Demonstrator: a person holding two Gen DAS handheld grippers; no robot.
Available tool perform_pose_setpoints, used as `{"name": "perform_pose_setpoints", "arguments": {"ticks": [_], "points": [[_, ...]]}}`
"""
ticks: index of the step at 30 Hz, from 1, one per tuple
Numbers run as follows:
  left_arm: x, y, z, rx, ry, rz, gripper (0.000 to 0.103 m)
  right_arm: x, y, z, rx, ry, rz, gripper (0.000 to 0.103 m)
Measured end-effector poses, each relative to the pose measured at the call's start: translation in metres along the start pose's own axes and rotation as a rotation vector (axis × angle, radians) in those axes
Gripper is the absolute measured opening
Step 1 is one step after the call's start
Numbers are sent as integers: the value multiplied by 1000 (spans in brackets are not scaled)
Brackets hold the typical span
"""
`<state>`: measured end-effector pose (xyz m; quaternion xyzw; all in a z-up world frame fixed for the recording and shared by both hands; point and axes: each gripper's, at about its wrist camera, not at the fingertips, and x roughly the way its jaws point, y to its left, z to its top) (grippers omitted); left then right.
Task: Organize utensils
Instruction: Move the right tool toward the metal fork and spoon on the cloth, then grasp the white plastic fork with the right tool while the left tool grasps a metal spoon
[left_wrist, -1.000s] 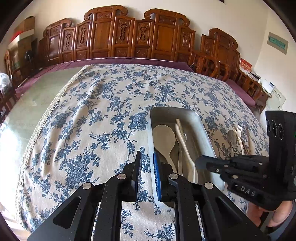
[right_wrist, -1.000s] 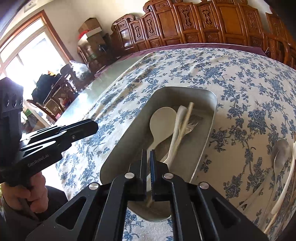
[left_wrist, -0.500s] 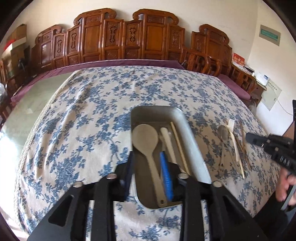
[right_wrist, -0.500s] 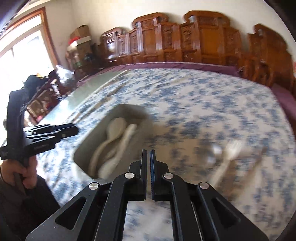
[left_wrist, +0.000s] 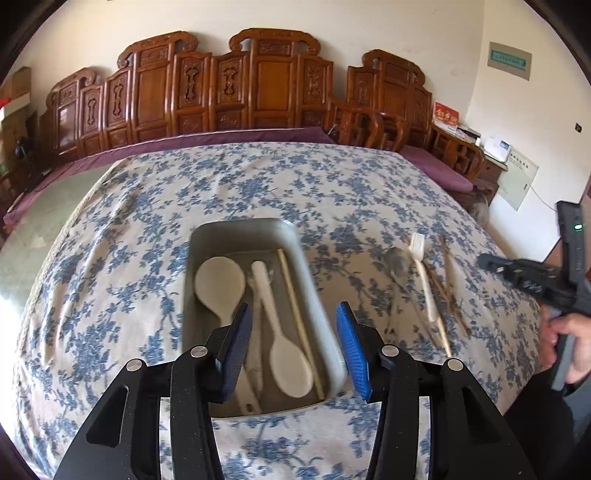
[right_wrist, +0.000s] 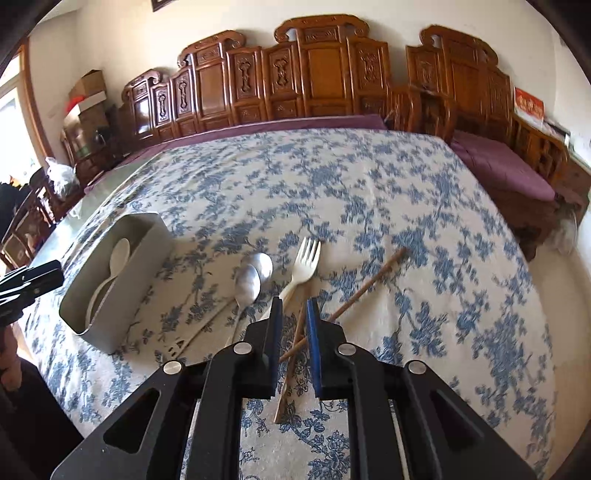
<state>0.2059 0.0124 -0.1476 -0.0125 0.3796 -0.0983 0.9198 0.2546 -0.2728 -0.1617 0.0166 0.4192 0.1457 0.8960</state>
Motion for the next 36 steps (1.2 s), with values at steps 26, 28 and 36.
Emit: {"name": "perform_pose_setpoints", "arguments": {"ticks": [26,28,36], "points": [[19,-46,-8,71,24,-20,45,78,11,-3,52,148,31,19],[19,-48,-8,72,23,-19,45,76,7,-5,81,154,51,17],[23,-61,-10,84,41,-10,45,58,0,0,116,103,95,4]]}}
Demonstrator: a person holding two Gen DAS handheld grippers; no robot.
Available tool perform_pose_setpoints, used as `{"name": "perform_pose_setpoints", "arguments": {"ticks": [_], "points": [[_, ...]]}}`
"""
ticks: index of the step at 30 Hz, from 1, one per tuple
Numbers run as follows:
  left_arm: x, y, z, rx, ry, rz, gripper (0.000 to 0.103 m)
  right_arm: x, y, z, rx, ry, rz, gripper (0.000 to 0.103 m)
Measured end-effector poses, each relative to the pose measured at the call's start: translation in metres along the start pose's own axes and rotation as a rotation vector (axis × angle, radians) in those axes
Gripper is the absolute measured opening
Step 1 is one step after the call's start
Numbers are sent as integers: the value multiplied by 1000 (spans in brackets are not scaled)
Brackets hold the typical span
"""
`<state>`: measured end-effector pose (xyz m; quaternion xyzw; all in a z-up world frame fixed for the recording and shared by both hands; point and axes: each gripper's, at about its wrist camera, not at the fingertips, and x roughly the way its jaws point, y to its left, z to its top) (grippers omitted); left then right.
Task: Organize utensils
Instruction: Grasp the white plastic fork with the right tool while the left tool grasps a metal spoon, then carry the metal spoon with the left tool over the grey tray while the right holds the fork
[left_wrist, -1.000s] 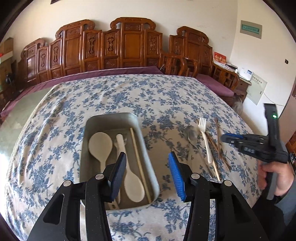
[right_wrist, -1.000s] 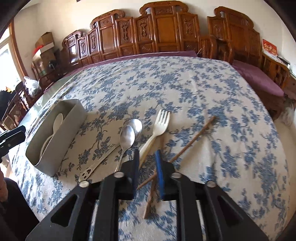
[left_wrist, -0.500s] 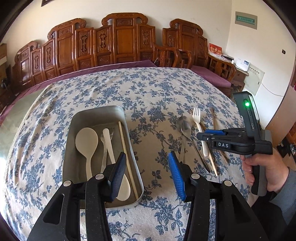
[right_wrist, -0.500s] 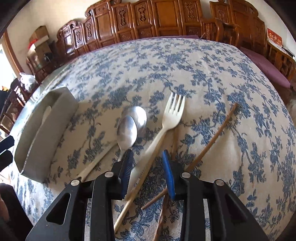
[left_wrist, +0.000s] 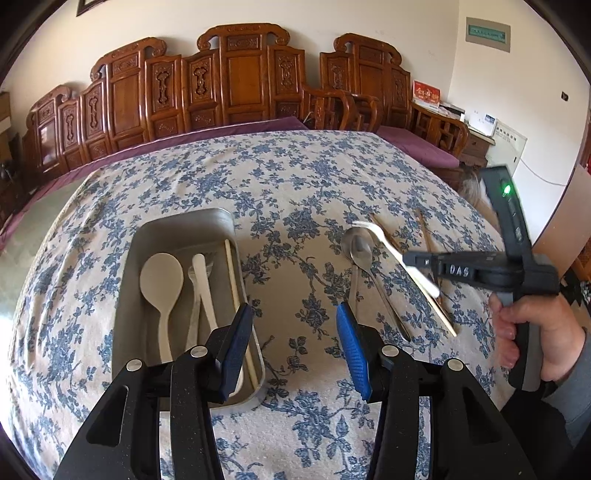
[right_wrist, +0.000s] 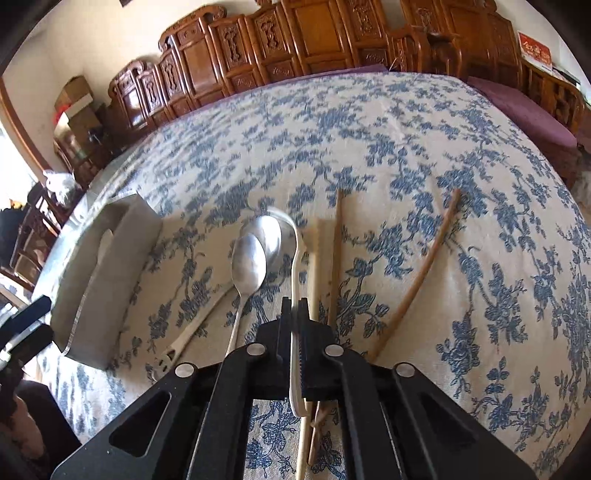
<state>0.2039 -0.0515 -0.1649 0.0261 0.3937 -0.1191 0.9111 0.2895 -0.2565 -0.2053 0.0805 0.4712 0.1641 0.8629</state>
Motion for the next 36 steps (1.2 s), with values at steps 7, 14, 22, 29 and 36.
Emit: {"name": "perform_pose_setpoints", "arguments": {"ticks": [7,14,22,29,36], "points": [[16,-19,-1,-17,30,-25,45,-17,-9,4,4,-56,14,4],[45,-47,4,28,84,-56,45,-25,-32,8,23,-85,-23,4],[84,-73,20,59,141,-89,39,-27,-48,11,44,-95,-32,4],[121,-91,26,84,206,-74,25,-27,-52,11,68,-100,-17,4],[134,-91,29,72,230,-33,9,-27,-56,12,114,-98,32,4]]}}
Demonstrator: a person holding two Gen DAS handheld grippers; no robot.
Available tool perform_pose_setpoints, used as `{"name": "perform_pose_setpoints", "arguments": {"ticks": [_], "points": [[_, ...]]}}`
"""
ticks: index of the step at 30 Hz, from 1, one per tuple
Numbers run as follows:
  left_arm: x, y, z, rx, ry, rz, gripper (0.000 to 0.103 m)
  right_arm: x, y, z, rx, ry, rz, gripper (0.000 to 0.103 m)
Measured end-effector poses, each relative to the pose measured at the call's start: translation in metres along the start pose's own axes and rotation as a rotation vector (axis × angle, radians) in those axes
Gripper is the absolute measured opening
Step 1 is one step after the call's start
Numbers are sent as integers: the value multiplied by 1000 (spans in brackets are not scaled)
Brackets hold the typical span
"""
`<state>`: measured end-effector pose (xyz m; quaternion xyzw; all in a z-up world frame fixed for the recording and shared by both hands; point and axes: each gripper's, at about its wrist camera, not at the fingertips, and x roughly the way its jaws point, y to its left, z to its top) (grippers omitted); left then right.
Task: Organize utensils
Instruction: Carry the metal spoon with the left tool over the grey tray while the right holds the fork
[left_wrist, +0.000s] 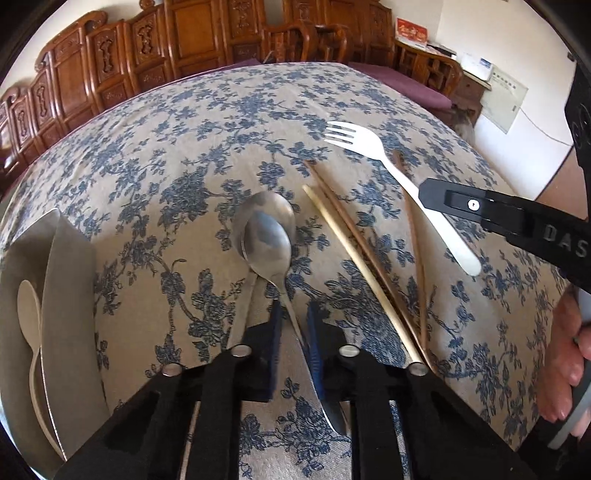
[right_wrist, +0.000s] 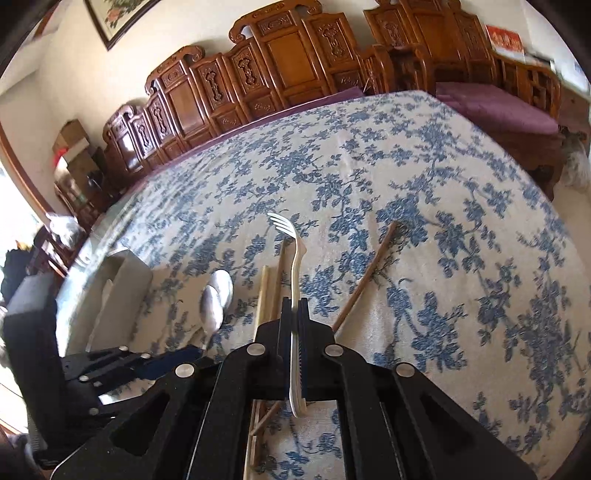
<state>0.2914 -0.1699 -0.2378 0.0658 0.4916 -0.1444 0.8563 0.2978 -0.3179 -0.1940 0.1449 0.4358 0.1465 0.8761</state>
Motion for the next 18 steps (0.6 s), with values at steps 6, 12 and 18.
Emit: {"name": "perform_pose_setpoints", "arguments": {"ticks": [6,12,18], "points": [[3,-5,6,46,21,37,7,-2,3,1,-8,-11,-4,4],[3,-11,7,83,25,64,2,-3,1,1,-4,-14,-8,4],[-8,-11,1,107,-4,66,2,-4,1,2,-4,-19,-6,4]]}}
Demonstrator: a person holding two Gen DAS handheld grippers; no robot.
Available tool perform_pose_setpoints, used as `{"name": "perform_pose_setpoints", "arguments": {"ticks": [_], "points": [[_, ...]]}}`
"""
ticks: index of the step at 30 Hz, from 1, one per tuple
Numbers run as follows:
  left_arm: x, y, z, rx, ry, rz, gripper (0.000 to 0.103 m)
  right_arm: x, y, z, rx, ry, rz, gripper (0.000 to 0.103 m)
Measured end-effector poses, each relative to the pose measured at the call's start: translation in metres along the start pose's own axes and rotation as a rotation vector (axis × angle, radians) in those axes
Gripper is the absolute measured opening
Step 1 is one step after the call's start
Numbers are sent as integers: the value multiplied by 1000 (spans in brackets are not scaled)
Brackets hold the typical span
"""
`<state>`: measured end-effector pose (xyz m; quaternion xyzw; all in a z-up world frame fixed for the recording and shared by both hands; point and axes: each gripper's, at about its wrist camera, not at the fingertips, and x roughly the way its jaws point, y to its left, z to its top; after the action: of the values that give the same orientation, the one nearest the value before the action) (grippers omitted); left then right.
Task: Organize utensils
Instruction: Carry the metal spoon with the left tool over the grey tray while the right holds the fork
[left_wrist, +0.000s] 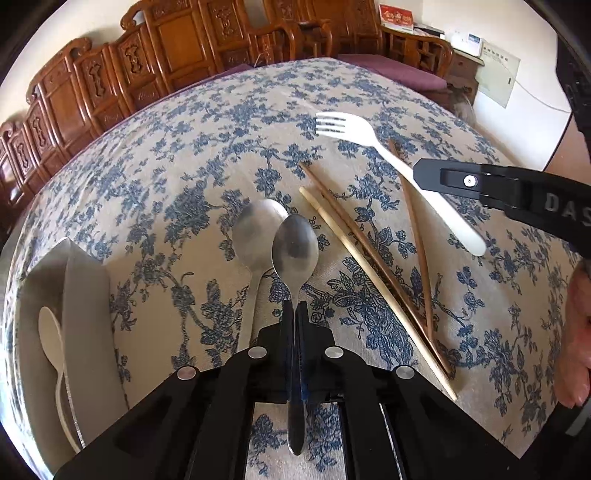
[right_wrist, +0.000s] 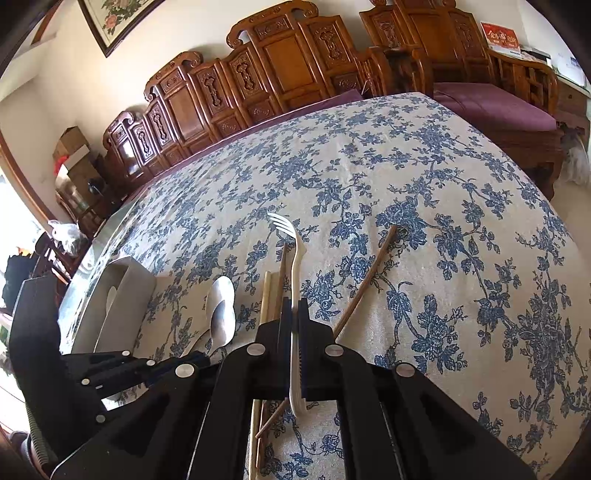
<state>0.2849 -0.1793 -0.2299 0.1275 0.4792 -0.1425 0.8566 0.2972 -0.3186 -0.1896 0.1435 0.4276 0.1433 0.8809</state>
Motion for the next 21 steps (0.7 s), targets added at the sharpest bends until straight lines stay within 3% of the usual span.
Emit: {"name": "perform_pose_setpoints", "arguments": {"ticks": [10,21], "points": [[-42,18,-2,-23,-72,-6,2,-4,16,1,-39,-14,15,4],[-84,57,-7,-68,-131,44,2,-8,53,-3,-107,-26,74,4]]}}
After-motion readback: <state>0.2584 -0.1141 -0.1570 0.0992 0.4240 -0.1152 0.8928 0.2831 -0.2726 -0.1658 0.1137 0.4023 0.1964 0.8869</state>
